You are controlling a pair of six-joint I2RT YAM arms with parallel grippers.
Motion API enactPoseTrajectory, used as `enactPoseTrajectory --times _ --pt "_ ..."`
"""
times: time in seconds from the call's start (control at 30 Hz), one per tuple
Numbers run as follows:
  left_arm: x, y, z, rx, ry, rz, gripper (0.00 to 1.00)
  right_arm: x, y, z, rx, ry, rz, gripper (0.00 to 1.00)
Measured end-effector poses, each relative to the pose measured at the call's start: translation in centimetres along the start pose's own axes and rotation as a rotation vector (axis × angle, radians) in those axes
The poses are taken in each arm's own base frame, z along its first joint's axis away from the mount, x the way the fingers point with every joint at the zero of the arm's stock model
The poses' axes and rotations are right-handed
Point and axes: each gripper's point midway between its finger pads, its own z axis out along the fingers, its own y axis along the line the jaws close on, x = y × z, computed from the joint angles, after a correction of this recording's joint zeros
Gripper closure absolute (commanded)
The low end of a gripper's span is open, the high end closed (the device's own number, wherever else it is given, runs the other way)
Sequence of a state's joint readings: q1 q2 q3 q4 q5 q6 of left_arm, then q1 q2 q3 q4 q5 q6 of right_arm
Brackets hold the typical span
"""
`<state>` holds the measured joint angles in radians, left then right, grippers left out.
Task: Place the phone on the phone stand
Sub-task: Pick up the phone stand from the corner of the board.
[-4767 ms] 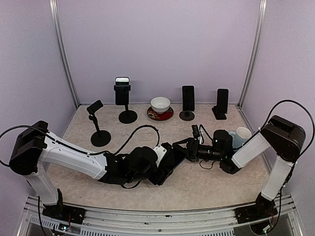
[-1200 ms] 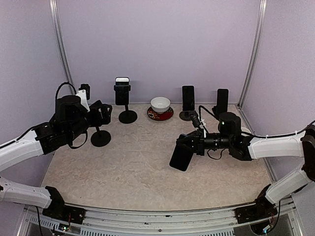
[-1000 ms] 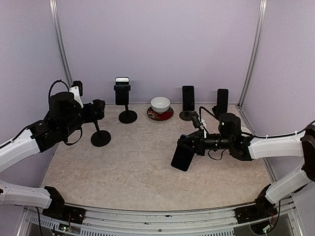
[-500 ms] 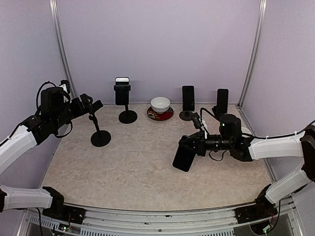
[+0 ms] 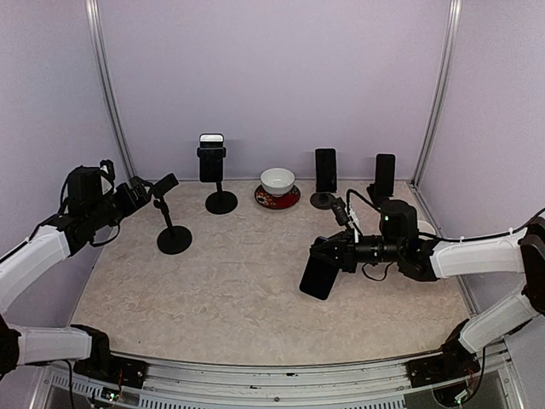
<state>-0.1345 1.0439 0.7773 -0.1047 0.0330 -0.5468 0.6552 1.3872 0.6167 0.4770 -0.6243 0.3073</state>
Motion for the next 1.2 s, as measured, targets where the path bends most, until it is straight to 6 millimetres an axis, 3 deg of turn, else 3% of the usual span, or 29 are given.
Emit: enactPoseTrajectory --times 0.2,0.4,0.8,1.2 --pt "0.5 0.1 0.9 0.085 0.021 -0.059 0.04 0.3 -0.1 0.0 0.002 0.005 0.004 1.00" --pt "0.8 -0.9 1.9 0.168 0.044 -0.077 0.08 0.3 -0.2 -0.1 0.005 0.005 0.005 1.00" --pt "1.2 -2.0 2.4 0.257 0.037 -0.097 0.31 0.4 -0.1 -0.1 -0.003 0.005 0.005 1.00" --pt "0.6 -2.9 2.2 0.313 0.009 -0.089 0.46 0.4 0.0 -0.1 -0.007 0.005 0.004 1.00"
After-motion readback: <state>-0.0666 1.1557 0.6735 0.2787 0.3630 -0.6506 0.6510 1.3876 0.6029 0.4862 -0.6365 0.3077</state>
